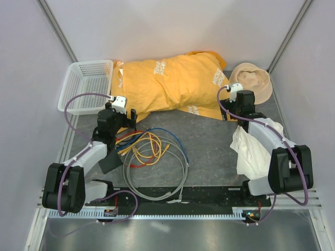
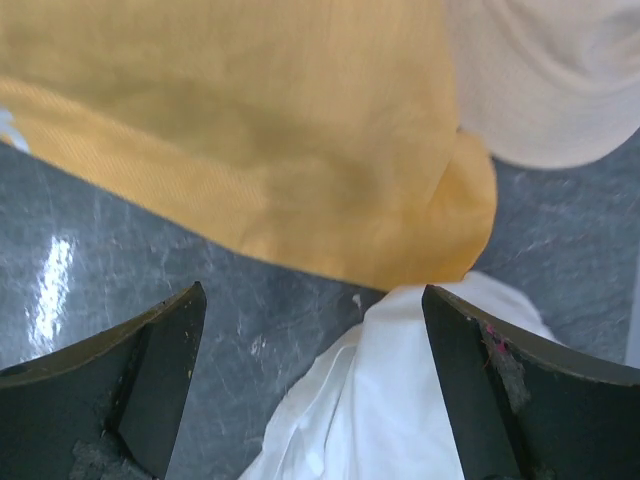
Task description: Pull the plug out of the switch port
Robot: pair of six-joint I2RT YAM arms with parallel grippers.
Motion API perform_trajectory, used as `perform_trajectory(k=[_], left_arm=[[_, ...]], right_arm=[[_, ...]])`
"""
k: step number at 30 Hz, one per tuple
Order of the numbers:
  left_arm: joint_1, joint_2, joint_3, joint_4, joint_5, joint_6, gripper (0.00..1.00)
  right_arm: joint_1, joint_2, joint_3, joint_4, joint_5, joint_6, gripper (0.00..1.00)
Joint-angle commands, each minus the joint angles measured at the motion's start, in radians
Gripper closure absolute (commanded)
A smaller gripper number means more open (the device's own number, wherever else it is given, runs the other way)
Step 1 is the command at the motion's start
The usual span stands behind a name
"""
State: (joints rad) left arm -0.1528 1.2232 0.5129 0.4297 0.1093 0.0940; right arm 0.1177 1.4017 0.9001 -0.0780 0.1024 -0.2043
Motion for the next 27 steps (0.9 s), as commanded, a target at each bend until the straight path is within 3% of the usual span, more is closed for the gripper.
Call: perform_trajectory(k=[1,4,8,12,15,21,24,25,27], left_arm=[[-0.004,-0.007,0.012,-0.022,-0.003,-0.045,0.01],[-0.004,-0.017,0.021,-0.026,-0.022,-0.040,0.01],[-0.004,-0.030,0.102,-0.064,0.030,-0.039,0.01],[-0.004,-0.036,0.270,-0.199,0.041,-0.040,0.01],[-0.001,-0.041,0.385,-0.307,-0.034,-0.025,0.02],[0.128,-0.044,0.472,-0.653,0.009,-0.129,0.02],[0.153,-0.085,0.454,-0.735,0.027,-0.111,0.02],[0.182,-0.096,0.450,-0.755,0.042,-0.096,0.03],[0.191,-0.122,0.441,-0.810,0.064,-0.048,0.06]], right_arm=[[0.000,0.046,0.043,-0.089,0.026,0.020,0.02],[0.002,0.084,0.118,-0.112,0.007,0.019,0.02],[0.000,0.158,0.244,-0.219,-0.183,0.014,0.02],[-0.001,0.206,0.341,-0.243,-0.375,0.152,0.02],[0.016,0.204,0.385,-0.224,-0.481,0.198,0.02],[0.201,0.195,0.421,-0.256,-0.408,0.056,0.02],[0.263,0.216,0.407,-0.250,-0.423,0.055,0.11],[0.276,0.229,0.410,-0.246,-0.441,0.055,0.21],[0.316,0.278,0.431,-0.240,-0.449,0.057,0.30]])
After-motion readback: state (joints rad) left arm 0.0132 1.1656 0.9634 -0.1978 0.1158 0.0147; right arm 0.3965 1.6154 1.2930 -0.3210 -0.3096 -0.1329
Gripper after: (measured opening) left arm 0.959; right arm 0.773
